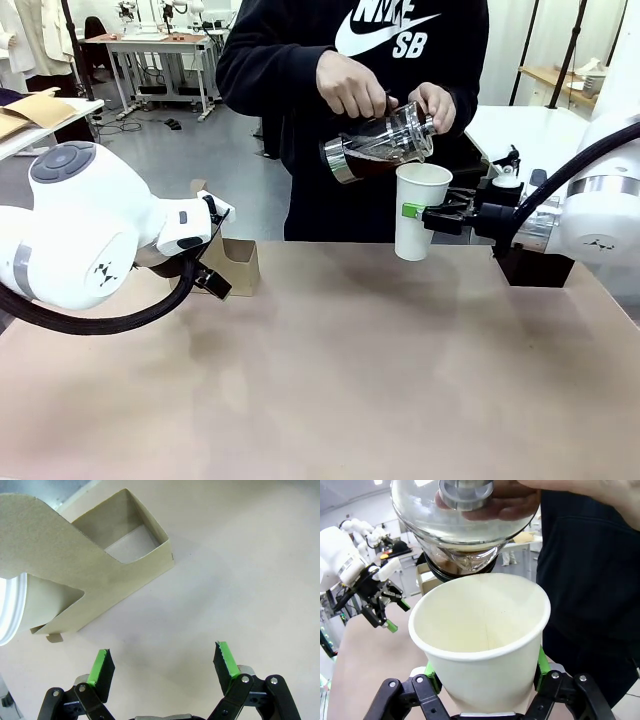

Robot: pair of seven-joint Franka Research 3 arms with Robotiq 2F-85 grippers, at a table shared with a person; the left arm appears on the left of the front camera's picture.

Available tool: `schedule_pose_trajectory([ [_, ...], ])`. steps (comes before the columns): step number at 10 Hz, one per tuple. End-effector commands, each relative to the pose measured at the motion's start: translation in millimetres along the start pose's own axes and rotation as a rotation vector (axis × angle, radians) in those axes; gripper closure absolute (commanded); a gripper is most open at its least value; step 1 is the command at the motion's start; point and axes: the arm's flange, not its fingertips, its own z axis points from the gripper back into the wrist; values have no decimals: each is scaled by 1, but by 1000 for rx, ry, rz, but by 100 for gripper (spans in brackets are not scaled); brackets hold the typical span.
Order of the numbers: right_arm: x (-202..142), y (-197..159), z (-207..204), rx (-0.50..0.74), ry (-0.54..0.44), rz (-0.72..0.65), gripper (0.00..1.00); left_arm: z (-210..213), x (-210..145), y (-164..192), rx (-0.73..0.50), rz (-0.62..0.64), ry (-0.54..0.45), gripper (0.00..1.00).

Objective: Pour a drink into a cup and package it in a carrier.
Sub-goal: When a person places the Paper Cup Lid on the 600 ml Paper Cup , lift the 600 ml Paper Cup.

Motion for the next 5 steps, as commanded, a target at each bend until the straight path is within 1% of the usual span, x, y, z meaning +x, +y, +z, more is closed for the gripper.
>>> schedule_pose_trajectory([
  [1,1,1,-2,-1,3,5,20,0,0,0,-1,0,-1,0],
  [5,1,1,-2,-1,3,5,20,0,0,0,-1,0,-1,0],
])
